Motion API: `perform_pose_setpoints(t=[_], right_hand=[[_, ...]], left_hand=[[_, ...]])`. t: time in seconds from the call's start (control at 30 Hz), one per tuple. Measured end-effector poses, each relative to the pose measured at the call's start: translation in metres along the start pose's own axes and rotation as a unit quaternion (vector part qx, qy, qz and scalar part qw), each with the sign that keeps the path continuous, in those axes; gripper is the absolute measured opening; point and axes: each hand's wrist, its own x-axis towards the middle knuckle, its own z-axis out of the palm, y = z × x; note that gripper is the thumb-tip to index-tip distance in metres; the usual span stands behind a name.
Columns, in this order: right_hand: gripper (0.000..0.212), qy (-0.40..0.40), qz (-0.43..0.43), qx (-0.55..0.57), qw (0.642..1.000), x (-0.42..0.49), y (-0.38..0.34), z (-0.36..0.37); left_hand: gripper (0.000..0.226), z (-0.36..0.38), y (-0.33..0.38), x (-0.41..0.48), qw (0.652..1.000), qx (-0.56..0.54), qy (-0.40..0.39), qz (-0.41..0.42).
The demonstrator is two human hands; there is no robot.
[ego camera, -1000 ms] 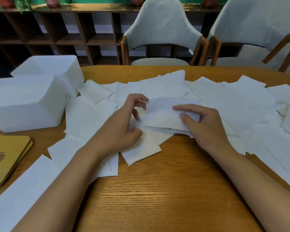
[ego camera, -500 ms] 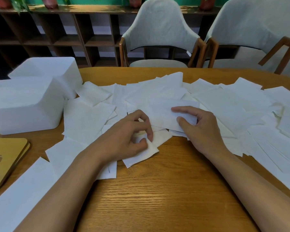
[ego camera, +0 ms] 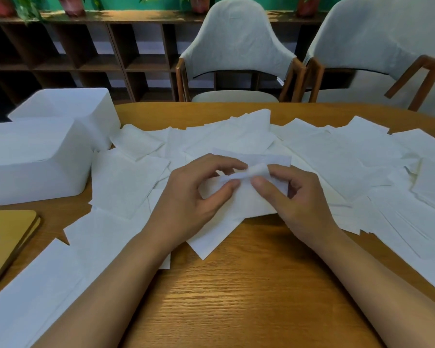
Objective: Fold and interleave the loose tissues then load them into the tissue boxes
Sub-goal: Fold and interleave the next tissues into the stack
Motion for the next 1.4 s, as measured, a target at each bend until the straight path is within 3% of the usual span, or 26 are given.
perform_pose_setpoints(t=[0.13,0.27,0.37,0.53,0.87,0.97,1.03,1.13,1.2,1.3,1.4], right_hand=[[0.013,0.034,0.052,-0.019,0.998,0.004,0.009,-0.001],[0.021,0.002,0.06,0.015,0.998,0.004,0.0,-0.004],[0.028,-0.054,0.023,-0.032,0.998,0.001,-0.004,-0.001],[0.066,-0.075,0.026,-0.074,0.994,-0.001,-0.005,0.003],[0.073,-0.047,-0.017,-0.049,0.998,-0.001,-0.011,0.003],[0.07,-0.033,-0.029,-0.041,0.998,0.002,-0.013,0.0],[0.065,-0.066,-0.027,-0.046,0.996,0.003,-0.012,-0.004],[0.037,-0.121,-0.012,-0.069,0.99,0.004,-0.006,-0.009],[0.031,-0.085,0.012,-0.081,0.993,0.006,0.001,-0.01],[0.03,-0.016,0.039,-0.097,0.994,0.013,0.011,-0.015],[0.03,0.015,0.048,-0.099,0.994,0.015,0.016,-0.018]], left_hand=[[0.04,-0.007,-0.006,0.0,0.996,-0.029,-0.021,-0.076],[0.036,-0.02,-0.012,0.002,0.987,-0.099,-0.016,-0.129],[0.038,-0.021,-0.008,0.003,0.984,-0.124,-0.02,-0.128],[0.038,-0.018,-0.008,0.003,0.983,-0.132,-0.009,-0.125],[0.031,-0.012,-0.013,0.003,0.99,-0.064,-0.013,-0.127],[0.022,-0.014,-0.015,0.003,0.98,-0.098,-0.034,-0.173],[0.015,-0.014,-0.016,0.003,0.978,-0.105,-0.019,-0.18],[0.025,-0.012,-0.015,0.001,0.984,-0.085,0.014,-0.158],[0.04,-0.01,-0.014,0.0,0.99,-0.05,0.007,-0.132],[0.055,-0.012,-0.014,-0.001,0.991,0.035,-0.064,-0.113],[0.04,-0.013,-0.015,-0.004,0.975,0.093,-0.186,-0.082]])
